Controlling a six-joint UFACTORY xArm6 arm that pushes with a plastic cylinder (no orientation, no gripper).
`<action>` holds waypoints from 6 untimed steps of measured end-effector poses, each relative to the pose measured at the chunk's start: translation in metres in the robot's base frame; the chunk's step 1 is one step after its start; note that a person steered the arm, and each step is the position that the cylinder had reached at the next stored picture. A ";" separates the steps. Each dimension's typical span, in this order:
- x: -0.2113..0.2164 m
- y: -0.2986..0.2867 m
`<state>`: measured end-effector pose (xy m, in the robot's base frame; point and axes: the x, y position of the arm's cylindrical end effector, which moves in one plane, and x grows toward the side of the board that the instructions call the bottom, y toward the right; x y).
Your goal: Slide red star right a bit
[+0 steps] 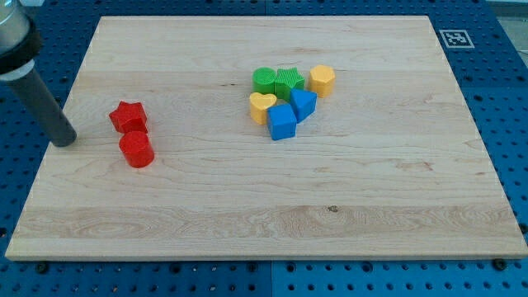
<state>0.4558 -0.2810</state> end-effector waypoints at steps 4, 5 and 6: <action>-0.021 0.028; -0.021 0.045; -0.021 0.052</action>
